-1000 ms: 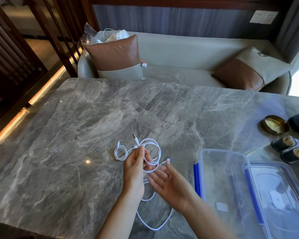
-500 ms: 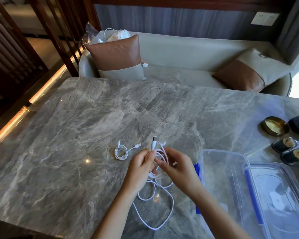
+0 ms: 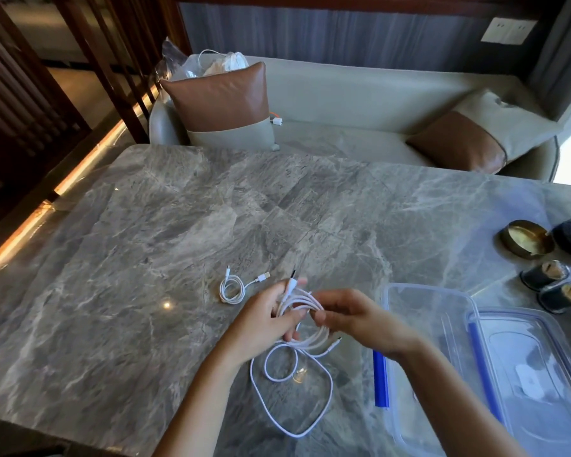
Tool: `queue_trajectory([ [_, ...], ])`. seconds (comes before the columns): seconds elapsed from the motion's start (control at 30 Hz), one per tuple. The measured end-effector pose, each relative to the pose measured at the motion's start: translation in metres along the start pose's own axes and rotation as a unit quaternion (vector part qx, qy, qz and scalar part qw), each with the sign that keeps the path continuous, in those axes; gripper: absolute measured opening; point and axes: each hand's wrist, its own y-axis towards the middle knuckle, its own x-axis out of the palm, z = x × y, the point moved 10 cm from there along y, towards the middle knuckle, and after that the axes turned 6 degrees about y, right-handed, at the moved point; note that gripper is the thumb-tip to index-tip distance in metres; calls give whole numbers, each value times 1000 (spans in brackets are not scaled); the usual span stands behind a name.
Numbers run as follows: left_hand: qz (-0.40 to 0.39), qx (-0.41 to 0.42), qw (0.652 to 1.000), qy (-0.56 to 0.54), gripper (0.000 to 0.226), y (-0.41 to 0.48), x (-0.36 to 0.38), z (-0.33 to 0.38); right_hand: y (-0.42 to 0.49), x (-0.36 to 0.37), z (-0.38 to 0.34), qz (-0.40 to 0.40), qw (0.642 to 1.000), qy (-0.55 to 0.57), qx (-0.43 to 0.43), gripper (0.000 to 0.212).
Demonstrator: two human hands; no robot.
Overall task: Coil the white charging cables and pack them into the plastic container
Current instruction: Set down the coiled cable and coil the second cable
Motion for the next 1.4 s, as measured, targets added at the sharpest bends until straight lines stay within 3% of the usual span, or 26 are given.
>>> queue_trajectory([
  [0.1, 54, -10, 998, 28, 6, 3, -9, -2, -3, -12, 6, 37, 991, 127, -3, 25],
  [0.2, 130, -32, 989, 69, 13, 1, -20, -6, -2, -25, 20, 112, 965, 238, -10, 29],
  [0.3, 178, -32, 970, 163, 28, -1, -26, -5, -1, -28, 23, 129, 961, 242, -14, 16],
  [0.37, 173, -12, 967, 185, 20, -1, -25, 2, -1, -28, 23, 129, 962, 241, -10, 14],
  [0.47, 45, 11, 999, -5, 14, -4, 0, 10, -3, -32, 22, 133, 955, 266, -8, 13],
  [0.53, -6, 1, 992, -128, 17, -9, 10, 12, -3, -34, 22, 137, 949, 285, -6, 13],
  [0.77, 62, -49, 978, -194, 28, -11, 9, -4, -5, -36, 29, 182, 938, 295, 6, 14],
  [0.87, 139, -84, 953, -255, 27, -9, 5, -15, -10, -43, 36, 281, 923, 261, 2, 6],
  [0.93, 198, -90, 933, -286, 27, -9, -4, -19, -17, -42, 45, 331, 916, 225, 30, 19],
  [1.0, 231, -85, 916, -318, 27, -9, -10, -20, -18, -25, 53, 287, 938, 174, 85, 29],
  [1.1, 236, -76, 916, -316, 25, -7, -13, -19, -16, 15, 63, 163, 969, 135, 128, 26],
  [1.3, 297, -56, 938, -171, 26, -10, -33, -21, -17, 8, 39, 186, 971, 137, 63, 24],
  [1.4, 273, -33, 957, -93, 28, -7, -33, -16, -17, 6, 31, 159, 980, 104, 61, 10],
])
